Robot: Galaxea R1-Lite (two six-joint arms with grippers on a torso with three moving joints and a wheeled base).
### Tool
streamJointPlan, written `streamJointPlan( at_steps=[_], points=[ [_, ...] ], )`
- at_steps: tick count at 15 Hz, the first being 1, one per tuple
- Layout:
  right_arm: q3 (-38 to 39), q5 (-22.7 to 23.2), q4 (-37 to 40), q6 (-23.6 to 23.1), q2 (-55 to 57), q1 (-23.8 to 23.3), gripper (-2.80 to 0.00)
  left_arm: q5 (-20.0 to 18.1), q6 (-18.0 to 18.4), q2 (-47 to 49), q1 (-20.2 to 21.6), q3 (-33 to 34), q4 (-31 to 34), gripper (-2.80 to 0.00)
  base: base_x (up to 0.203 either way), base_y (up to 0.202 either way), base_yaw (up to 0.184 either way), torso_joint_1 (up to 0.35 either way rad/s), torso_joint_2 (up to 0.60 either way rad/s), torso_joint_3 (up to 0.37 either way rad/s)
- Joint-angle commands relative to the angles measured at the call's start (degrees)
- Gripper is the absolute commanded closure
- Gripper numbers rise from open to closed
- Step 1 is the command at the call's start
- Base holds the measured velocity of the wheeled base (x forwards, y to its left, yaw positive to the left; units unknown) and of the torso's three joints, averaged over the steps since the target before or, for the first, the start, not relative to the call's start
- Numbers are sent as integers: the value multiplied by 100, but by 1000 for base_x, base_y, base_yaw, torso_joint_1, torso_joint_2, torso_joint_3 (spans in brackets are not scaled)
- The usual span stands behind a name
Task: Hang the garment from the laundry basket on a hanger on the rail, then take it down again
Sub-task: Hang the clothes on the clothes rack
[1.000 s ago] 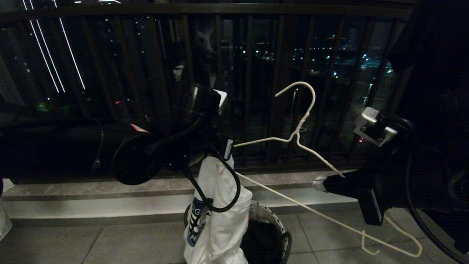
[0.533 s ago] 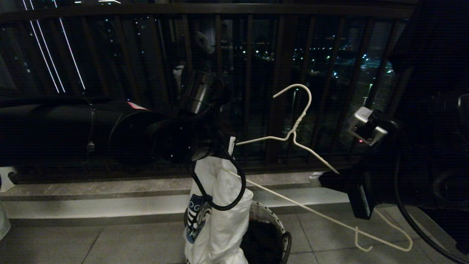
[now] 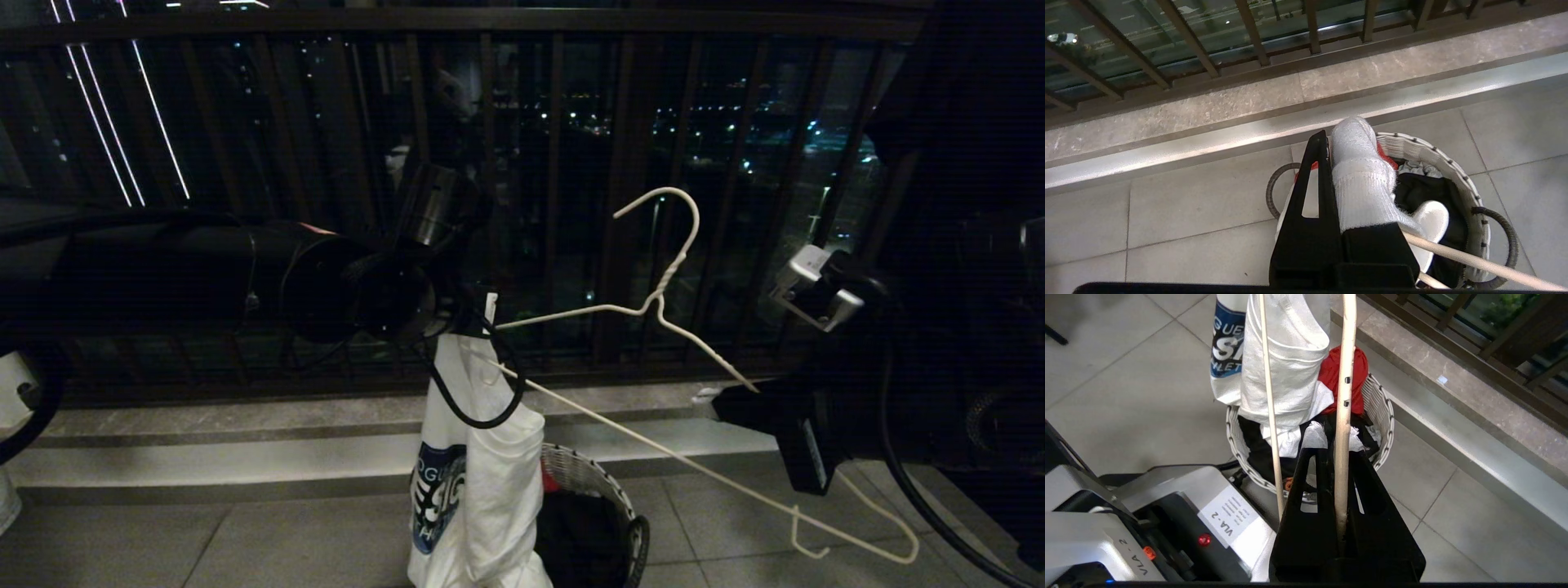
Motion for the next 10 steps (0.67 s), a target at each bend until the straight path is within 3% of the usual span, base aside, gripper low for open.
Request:
streamJointPlan(
  at_steps=[1,6,10],
  points=[
    [57,6,-42,-76,0,2,0,-2,-11,-6,-25,24,29,0,0,0,0,0,0,0],
    [322,-162,-607,-280,42,-6,0,-25,-59,-36,-145,-11,42,0,0,0,0,0,0,0],
    [332,-418,-637,-325,105,-6,0,-21,-77,-146,-172,-2,102,0,0,0,0,0,0,0]
  ],
)
